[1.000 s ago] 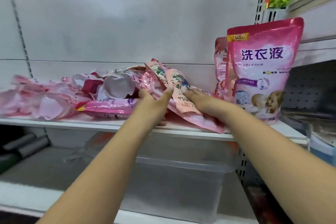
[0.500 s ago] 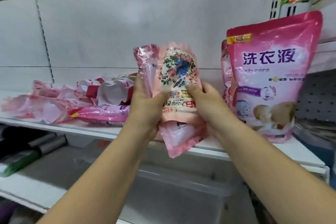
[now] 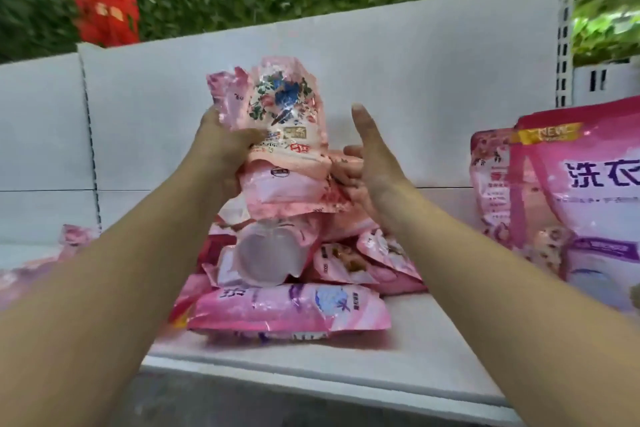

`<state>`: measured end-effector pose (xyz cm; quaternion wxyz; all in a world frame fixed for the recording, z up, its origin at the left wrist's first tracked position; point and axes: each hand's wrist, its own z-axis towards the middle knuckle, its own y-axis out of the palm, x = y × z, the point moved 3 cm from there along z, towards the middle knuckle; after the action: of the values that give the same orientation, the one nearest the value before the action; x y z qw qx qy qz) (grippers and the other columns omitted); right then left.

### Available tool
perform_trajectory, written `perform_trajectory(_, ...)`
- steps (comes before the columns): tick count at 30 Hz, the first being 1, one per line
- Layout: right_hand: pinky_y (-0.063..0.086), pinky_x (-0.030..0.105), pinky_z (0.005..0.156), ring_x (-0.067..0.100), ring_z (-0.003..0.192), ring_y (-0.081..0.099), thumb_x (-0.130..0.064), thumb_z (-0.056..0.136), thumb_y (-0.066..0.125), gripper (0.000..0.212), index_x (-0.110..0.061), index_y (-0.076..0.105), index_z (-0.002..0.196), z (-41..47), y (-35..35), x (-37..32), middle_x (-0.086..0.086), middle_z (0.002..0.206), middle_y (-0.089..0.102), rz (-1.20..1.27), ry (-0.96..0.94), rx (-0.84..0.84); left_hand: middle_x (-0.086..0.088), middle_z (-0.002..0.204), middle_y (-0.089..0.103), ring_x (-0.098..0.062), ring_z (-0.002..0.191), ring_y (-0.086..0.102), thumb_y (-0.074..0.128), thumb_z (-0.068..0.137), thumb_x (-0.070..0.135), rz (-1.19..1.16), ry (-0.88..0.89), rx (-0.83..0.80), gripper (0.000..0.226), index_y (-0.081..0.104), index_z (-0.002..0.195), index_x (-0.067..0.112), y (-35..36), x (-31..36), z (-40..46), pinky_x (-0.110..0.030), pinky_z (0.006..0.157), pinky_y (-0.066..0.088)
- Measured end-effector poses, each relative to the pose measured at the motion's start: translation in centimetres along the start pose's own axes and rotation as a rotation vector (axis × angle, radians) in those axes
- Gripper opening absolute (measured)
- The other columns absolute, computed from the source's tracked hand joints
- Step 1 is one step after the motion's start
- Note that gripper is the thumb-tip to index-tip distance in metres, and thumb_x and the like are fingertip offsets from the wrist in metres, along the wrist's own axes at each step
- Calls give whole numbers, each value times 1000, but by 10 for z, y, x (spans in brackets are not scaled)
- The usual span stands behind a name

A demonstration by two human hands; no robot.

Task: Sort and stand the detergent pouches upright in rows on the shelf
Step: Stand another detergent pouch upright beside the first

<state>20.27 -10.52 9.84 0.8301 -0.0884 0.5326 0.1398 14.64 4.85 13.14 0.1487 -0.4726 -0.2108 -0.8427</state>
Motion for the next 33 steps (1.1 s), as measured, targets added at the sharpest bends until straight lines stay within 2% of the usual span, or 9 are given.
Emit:
perform_trajectory(4, 43, 18, 65, 3, 57, 50, -76, 64, 53, 71, -16, 61, 102, 30, 42, 10, -17, 50, 51, -273, -28, -143, -8, 69, 61, -12, 38, 58, 60, 85, 4, 195, -214, -203, 15, 51, 96, 8, -40, -35, 41, -26, 42, 52)
perform_trajectory(7, 37, 31, 103, 21, 109, 56, -64, 76, 48, 68, -11, 58, 118, 39, 57, 20, 5, 110, 65, -621, -71, -268, -13, 76, 61, -16, 50, 62, 57, 88, 36, 754, -243, -269, 28, 58, 87, 8, -62, -58, 61, -24, 52, 49)
perform_trajectory(10, 31, 22, 105, 17, 131, 37, -61, 88, 28, 64, -21, 40, 138, 32, 71, 27, -2, 144, 41, -965, -176, -337, -20, 130, 44, -30, 116, 49, 44, 84, 61, 1424, -46, -132, 79, 31, 137, 4, -67, -65, 78, -33, 92, 40)
perform_trajectory(12, 35, 9, 96, 4, 126, 37, -67, 86, 25, 64, -33, 38, 139, 27, 75, 22, -14, 142, 39, -842, -104, -358, -13, 149, 25, -29, 136, 23, 42, 86, 59, 1277, 226, -245, 82, 6, 148, 19, -53, -56, 77, -37, 110, 24)
perform_trajectory(15, 41, 26, 97, 5, 115, 50, -61, 90, 24, 54, -31, 53, 125, 24, 66, 9, -9, 126, 57, -679, -45, -291, 15, 140, 32, -2, 133, 28, 36, 93, 43, 841, 297, -794, 56, 21, 145, 30, -27, -52, 53, -12, 104, 20)
perform_trajectory(20, 46, 27, 56, 18, 62, 53, -47, 92, 42, 37, -14, 59, 94, 20, 12, -8, 5, 83, 60, -670, 13, 29, 8, 145, 37, -9, 133, 32, 32, 93, 49, 1200, 271, -892, 47, 45, 134, 30, -26, -71, 44, -17, 106, 17)
perform_trajectory(25, 41, 38, 95, 24, 110, 54, -64, 84, 41, 58, -17, 56, 115, 9, -68, 33, 6, 130, 53, -966, 325, 105, -1, 120, 53, -17, 107, 46, 31, 90, 56, 1327, 320, -811, 38, 57, 95, 28, -6, -47, 30, -23, 89, 31)
perform_trajectory(29, 16, 41, 115, 22, 138, 26, -92, 36, 33, 128, -21, 33, 142, -8, -87, 69, 3, 152, 27, -1068, 507, -86, 10, 152, 24, -9, 139, 20, 38, 89, 55, 1376, 593, -883, 52, 31, 139, 40, 26, -48, 16, -26, 111, 14)
perform_trajectory(33, 24, 37, 111, 24, 134, 33, -86, 61, 38, 106, -18, 32, 142, -2, -94, 78, 6, 149, 31, -1271, 519, -103, 8, 156, 11, -13, 142, 14, 35, 91, 53, 1448, 276, -1064, 60, 20, 145, 33, 38, -65, 25, -26, 111, 8)
